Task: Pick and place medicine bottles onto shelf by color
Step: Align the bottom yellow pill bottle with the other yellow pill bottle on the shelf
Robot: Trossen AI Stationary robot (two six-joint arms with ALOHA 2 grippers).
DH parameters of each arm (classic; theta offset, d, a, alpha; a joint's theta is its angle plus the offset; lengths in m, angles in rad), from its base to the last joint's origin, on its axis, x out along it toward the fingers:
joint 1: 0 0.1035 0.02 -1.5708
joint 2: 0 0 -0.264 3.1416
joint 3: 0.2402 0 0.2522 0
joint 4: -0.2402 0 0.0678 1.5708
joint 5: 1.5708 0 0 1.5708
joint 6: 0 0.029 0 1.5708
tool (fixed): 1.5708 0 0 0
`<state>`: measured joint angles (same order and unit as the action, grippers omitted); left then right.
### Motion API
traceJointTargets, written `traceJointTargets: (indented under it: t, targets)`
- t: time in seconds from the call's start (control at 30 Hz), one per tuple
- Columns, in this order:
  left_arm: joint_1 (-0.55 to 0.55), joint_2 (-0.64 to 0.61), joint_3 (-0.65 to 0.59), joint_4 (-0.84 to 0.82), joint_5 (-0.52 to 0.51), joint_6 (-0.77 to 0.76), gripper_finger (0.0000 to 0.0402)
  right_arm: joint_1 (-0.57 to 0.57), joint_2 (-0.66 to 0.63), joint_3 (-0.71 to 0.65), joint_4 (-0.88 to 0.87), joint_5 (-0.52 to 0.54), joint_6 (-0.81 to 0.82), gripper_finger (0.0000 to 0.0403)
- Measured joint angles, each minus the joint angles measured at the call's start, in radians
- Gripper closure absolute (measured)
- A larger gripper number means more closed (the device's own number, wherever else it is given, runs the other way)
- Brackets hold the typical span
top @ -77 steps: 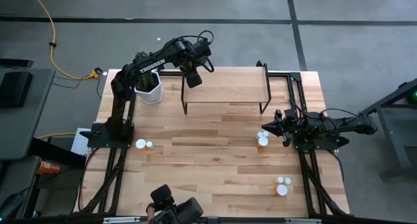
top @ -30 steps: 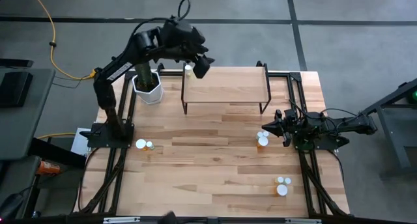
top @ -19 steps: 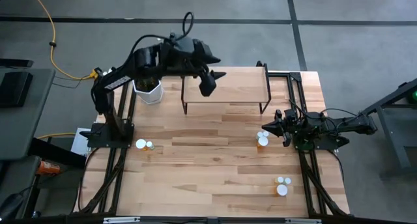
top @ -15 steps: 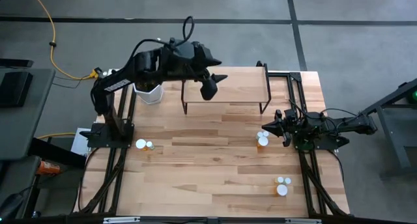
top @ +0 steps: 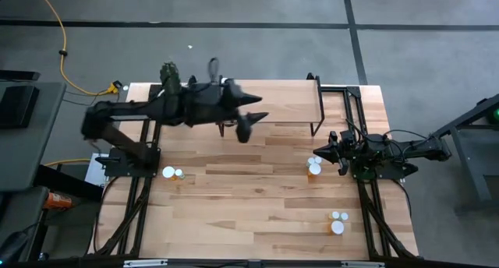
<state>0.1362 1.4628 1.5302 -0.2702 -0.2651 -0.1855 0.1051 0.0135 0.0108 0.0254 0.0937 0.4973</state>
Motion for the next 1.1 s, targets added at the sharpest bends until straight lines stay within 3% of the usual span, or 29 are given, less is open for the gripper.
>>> traceJointTargets:
  t: [0.2, 0.43, 0.63, 0.77, 0.9, 1.1]
  targets:
    - [-0.007, -0.240, -0.373, 0.404, 0.028, -0.030, 0.0152, 0.000, 0.000, 0.000, 0.000, 0.000, 0.000, 0.0402]
    - [-0.007, -0.429, -0.659, 0.616, 0.022, -0.056, 0.0152, 0.000, 0.000, 0.000, 0.000, 0.000, -0.003, 0.0402]
    - [-0.007, -0.519, -0.726, 0.627, 0.076, -0.073, 0.0152, 0.000, 0.001, 0.000, 0.045, 0.078, 0.110, 0.0402]
    - [-0.007, -0.545, -0.731, 0.625, 0.115, -0.054, 0.0152, 0.000, 0.000, 0.000, 0.207, 0.275, 0.271, 0.0402]
    - [-0.007, -0.567, -0.731, 0.625, 0.159, -0.033, 0.0152, 0.000, 0.000, 0.000, 0.357, 0.463, 0.275, 0.0402]
    - [-0.007, -0.599, -0.731, 0.580, 0.163, -0.013, 0.0152, 0.000, 0.067, 0.000, 0.680, 0.409, 0.053, 0.0402]
